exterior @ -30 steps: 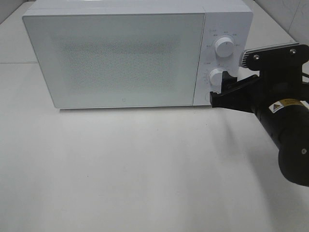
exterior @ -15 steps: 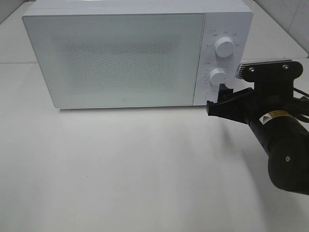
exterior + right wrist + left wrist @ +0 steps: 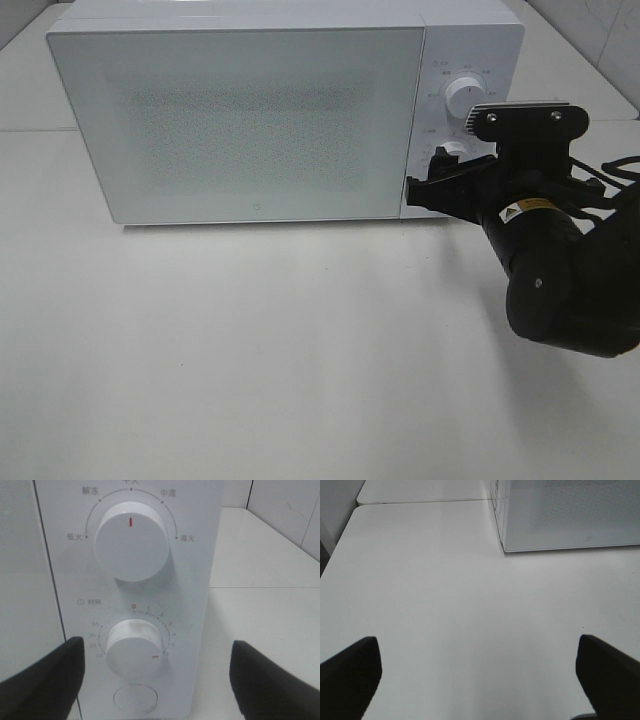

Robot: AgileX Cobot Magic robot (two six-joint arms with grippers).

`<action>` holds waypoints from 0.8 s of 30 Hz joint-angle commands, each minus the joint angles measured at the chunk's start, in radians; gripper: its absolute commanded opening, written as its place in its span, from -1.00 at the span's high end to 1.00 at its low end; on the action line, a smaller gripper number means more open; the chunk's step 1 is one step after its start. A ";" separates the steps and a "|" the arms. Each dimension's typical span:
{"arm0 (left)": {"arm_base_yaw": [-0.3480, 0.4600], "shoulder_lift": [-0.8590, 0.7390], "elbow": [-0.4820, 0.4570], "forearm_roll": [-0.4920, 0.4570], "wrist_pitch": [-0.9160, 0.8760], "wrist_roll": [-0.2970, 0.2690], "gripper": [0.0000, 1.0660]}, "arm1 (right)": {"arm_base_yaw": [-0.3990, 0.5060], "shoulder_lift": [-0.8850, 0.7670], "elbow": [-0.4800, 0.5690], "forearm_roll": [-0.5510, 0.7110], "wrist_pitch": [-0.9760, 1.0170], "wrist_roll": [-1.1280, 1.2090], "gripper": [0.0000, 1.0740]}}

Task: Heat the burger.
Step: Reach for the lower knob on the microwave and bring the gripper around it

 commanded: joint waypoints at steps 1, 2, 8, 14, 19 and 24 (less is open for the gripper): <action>0.002 -0.003 0.000 -0.005 -0.015 0.002 -0.84 | -0.024 0.027 -0.047 -0.055 -0.071 0.016 -0.42; 0.002 -0.003 0.000 -0.005 -0.015 0.002 -0.84 | -0.027 0.034 -0.056 -0.056 -0.069 0.016 -0.42; 0.002 -0.003 0.000 -0.005 -0.015 0.002 -0.84 | -0.036 0.074 -0.092 -0.071 -0.055 0.016 -0.42; 0.002 -0.003 0.000 -0.005 -0.015 0.002 -0.84 | -0.040 0.116 -0.131 -0.082 -0.050 0.016 -0.42; 0.002 -0.003 0.000 -0.004 -0.015 0.002 -0.84 | -0.071 0.149 -0.147 -0.125 -0.043 0.031 -0.42; 0.002 -0.003 0.000 -0.004 -0.015 0.002 -0.84 | -0.071 0.172 -0.152 -0.130 -0.037 0.048 -0.42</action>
